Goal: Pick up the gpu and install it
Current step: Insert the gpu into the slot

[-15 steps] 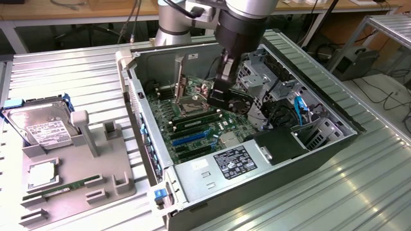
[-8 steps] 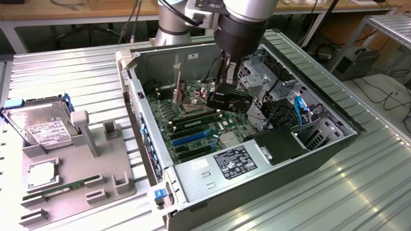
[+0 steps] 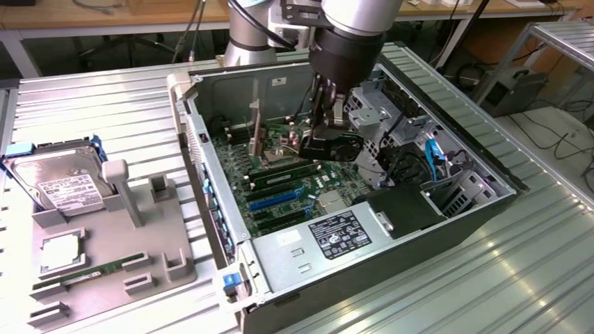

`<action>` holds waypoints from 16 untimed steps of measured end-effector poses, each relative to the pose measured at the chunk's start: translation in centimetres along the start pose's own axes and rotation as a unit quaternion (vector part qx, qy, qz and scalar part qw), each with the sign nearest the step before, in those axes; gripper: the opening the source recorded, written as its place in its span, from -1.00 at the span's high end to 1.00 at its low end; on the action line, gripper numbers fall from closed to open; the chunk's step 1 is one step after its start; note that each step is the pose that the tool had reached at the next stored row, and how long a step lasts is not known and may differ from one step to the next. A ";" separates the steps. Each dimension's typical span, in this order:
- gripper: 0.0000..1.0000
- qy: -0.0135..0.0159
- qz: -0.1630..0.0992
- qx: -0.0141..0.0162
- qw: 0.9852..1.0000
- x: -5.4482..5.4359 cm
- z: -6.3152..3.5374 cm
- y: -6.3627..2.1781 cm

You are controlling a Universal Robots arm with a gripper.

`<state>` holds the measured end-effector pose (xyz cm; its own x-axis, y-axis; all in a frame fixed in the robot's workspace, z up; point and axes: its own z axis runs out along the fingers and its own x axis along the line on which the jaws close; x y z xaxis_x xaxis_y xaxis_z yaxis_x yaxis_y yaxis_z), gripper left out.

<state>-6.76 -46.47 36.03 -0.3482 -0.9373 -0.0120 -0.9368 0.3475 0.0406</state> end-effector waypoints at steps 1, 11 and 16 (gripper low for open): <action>0.47 0.000 -0.009 0.000 1.000 0.0 0.03 0.00; 0.47 0.005 -0.112 -0.001 0.994 0.0 0.21 -0.01; 0.47 0.005 -0.138 -0.002 0.990 0.0 0.56 0.07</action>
<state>-6.86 -46.48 35.47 -0.0790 -0.9968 -0.0122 -0.9961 0.0785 0.0405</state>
